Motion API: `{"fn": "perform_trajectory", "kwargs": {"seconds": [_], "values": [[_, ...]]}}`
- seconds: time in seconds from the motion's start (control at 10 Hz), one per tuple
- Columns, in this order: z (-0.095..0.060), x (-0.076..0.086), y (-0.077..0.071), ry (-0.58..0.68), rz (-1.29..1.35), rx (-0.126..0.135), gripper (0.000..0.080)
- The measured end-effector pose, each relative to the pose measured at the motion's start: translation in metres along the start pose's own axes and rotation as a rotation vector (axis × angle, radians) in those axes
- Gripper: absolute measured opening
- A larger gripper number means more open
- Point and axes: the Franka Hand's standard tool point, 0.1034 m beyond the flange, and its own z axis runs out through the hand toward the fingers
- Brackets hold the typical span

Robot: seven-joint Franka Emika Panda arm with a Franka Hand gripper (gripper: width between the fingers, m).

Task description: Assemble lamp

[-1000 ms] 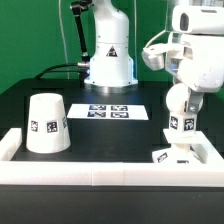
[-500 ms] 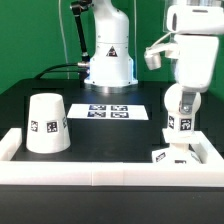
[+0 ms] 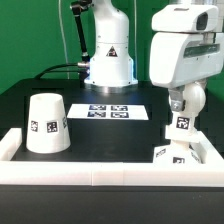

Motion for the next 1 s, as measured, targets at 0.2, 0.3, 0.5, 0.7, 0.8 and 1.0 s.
{"fn": "perform_trajectory", "kwargs": {"seconds": [0.2,0.3,0.5,0.7,0.8,1.0], "values": [[-0.0005,-0.0003,0.0007,0.0,0.091,-0.001,0.0579],[-0.001,-0.0007,0.0018,0.001,0.166,-0.002,0.0579],[-0.0015,-0.0016,0.0035,0.001,0.274,-0.004,0.0579],[-0.0006,-0.0021,0.0036,-0.001,0.289,-0.004,0.0596],[-0.0004,-0.0022,0.0035,-0.001,0.289,-0.004,0.0681],[-0.0003,-0.0025,0.0033,-0.001,0.288,-0.004,0.0696]]}}
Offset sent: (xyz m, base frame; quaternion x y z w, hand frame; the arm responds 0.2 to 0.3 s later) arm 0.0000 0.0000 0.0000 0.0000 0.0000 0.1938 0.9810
